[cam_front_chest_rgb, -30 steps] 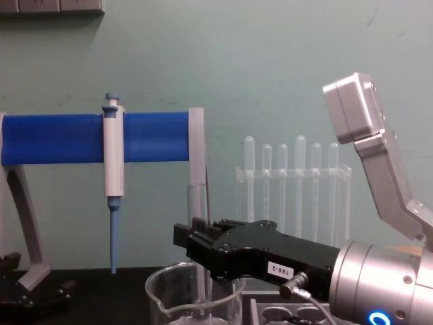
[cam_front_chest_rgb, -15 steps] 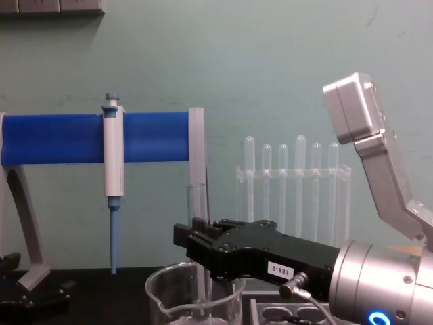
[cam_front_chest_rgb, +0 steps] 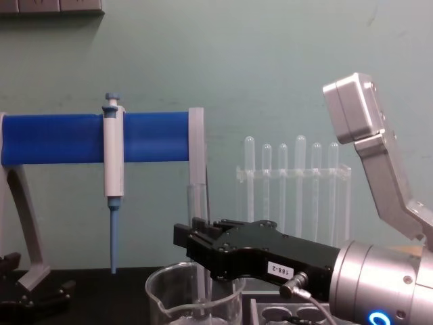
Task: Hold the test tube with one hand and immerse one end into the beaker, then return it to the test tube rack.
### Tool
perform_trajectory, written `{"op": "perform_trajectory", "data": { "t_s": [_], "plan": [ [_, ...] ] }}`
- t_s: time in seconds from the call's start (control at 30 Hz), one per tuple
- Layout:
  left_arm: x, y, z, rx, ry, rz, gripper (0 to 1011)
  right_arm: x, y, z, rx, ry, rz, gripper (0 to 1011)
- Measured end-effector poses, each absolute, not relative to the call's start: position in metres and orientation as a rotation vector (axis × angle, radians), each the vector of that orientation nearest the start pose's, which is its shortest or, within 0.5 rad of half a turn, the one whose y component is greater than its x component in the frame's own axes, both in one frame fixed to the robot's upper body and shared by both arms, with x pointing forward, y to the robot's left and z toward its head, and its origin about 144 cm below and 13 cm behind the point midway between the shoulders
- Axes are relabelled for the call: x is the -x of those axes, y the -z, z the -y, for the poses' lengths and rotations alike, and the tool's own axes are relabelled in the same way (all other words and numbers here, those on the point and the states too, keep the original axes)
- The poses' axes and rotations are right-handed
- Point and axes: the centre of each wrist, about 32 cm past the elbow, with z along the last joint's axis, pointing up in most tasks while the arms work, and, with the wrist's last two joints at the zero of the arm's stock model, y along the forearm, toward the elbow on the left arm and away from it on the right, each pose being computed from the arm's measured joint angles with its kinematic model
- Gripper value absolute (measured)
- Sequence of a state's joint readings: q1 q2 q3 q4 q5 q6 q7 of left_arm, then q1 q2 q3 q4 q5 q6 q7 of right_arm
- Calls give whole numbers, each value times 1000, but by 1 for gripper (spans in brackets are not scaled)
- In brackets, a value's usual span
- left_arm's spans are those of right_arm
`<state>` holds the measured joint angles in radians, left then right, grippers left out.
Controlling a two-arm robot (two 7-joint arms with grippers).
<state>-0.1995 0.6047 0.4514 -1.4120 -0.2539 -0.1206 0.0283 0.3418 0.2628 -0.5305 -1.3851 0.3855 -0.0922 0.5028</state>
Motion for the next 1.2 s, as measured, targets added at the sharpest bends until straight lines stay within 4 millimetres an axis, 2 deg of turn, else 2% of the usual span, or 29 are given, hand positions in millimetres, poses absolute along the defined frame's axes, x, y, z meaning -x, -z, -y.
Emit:
{"op": "perform_trajectory", "data": {
  "t_s": [0.5, 0.67, 0.9, 0.93, 1.07, 1.2],
  "plan": [
    [-489, -1140, -310, -304, -1248, 285, 1000, -522, -1170, 163, -58, 620, 69, 224],
    [-489, -1140, -310, -304, -1248, 285, 1000, -521, -1189, 163, -83, 618, 103, 225],
    [-489, -1140, -310, -304, -1248, 285, 1000, -514, -1246, 168, -154, 613, 223, 225],
    [-489, -1140, -310, -305, -1248, 285, 1000, -514, -1246, 168, -154, 613, 223, 224],
    [-489, -1140, -310, -304, -1248, 285, 1000, -507, -1269, 176, -178, 634, 269, 224],
    [-489, -1140, -310, -304, -1248, 285, 1000, -499, -1277, 187, -167, 668, 279, 224]
  ]
}}
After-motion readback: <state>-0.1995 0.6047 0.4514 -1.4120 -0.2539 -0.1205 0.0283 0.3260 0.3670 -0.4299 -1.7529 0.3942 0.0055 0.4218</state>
